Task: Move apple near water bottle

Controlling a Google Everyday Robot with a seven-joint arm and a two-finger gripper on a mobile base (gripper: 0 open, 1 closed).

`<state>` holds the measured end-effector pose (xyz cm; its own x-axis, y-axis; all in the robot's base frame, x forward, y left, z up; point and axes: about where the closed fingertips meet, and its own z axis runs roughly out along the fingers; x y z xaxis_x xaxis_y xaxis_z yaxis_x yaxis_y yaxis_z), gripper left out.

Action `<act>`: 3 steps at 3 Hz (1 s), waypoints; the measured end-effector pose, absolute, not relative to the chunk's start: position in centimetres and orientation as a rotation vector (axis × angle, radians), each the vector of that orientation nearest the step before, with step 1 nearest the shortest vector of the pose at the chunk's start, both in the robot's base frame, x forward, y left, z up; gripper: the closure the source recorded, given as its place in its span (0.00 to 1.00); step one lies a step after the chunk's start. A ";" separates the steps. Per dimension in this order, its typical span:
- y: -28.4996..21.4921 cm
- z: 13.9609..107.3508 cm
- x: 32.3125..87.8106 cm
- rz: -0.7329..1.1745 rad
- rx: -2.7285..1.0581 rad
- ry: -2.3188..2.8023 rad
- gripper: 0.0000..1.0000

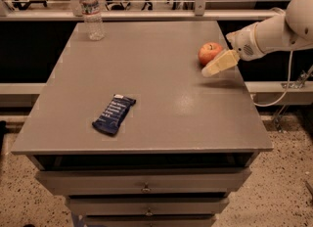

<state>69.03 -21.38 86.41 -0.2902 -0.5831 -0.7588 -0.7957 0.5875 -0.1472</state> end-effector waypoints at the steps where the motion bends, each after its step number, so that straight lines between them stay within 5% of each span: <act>1: -19.2 84.9 70.4 0.382 -1.072 1.967 0.26; 3: -16.4 88.3 71.4 0.414 -1.083 1.874 0.80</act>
Offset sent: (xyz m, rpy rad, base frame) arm 0.0243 0.0393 -0.0118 0.1131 -0.0247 0.0076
